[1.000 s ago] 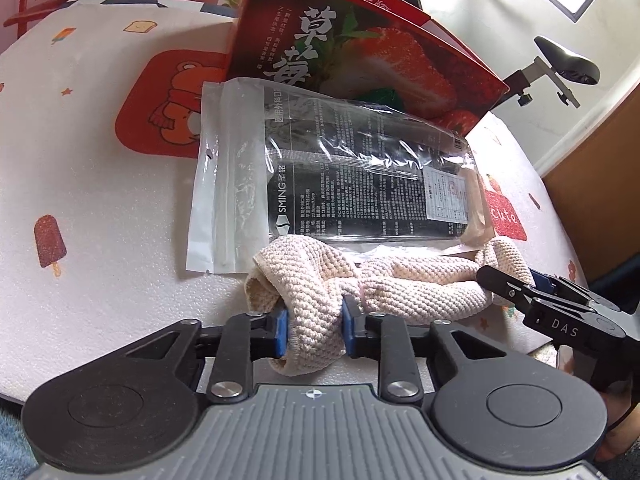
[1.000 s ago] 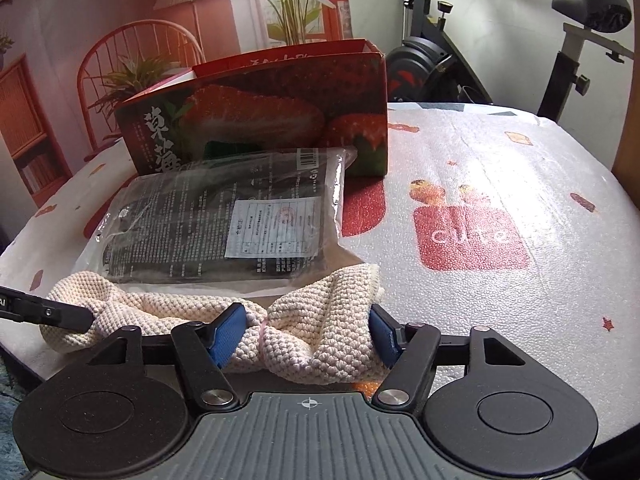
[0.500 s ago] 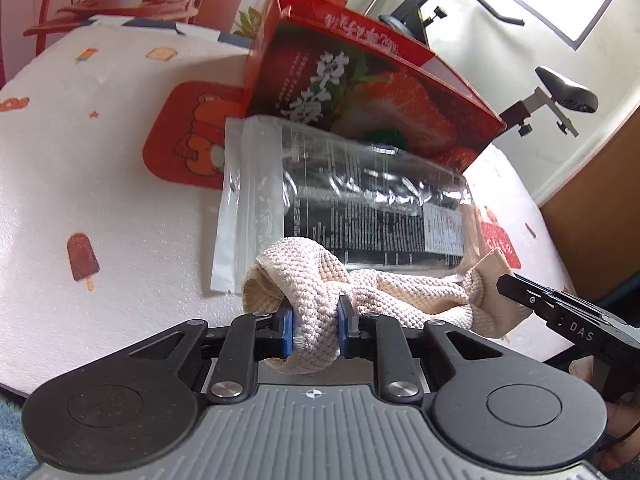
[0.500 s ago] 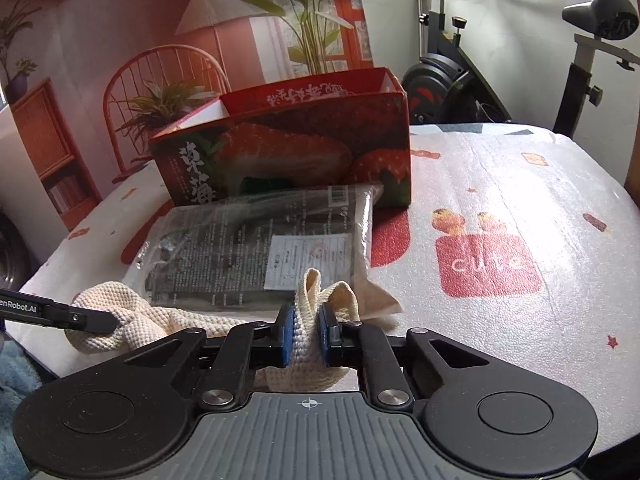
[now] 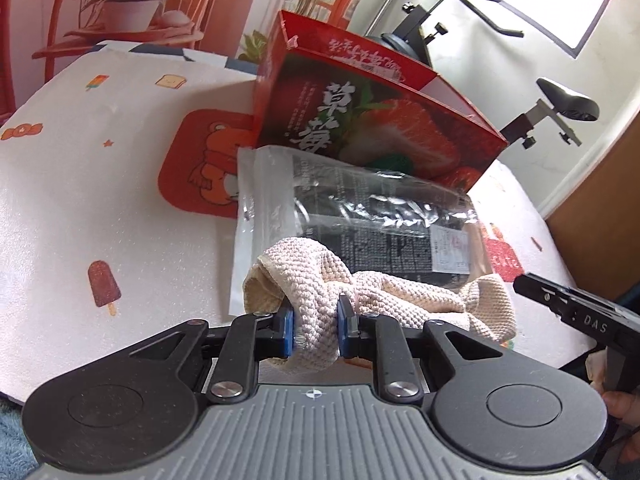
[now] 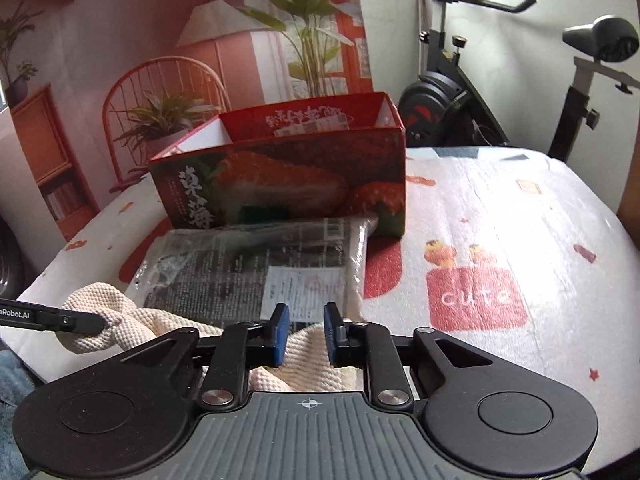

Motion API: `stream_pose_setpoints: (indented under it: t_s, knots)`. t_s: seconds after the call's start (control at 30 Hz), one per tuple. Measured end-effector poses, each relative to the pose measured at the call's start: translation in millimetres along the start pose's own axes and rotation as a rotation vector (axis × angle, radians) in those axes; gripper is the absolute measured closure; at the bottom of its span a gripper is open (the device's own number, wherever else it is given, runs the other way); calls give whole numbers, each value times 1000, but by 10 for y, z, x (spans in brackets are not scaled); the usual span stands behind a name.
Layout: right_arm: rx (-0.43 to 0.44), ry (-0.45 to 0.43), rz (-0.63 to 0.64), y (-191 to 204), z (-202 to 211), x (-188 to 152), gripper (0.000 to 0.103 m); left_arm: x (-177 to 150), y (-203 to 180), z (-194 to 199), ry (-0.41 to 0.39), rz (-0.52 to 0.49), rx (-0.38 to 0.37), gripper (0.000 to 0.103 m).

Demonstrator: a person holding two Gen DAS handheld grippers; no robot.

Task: Organize soft objects
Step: 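Lift the cream towel with both grippers and lower it into the red box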

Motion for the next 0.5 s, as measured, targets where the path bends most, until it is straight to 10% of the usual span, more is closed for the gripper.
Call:
stream_pose_setpoints:
  t_s: [0.37,0.5]
  knots:
    - [83,107,-180,-113,-326,-315,67,-104,153,-208,77,16,60,82]
    - [94,109,-183,-82,-340,-342,82,-117,153,-236,84,14,63,82]
Point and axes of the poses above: each gripper's, at about its wrist camera, not at the fingertips, and z roughly against the way its jaws point, y to its left, x to its top, the point moved 8 cm from there along -z, roughly the way its jaws point, and after that the axes turned 4 degrees about z, right-handed, at the moved point
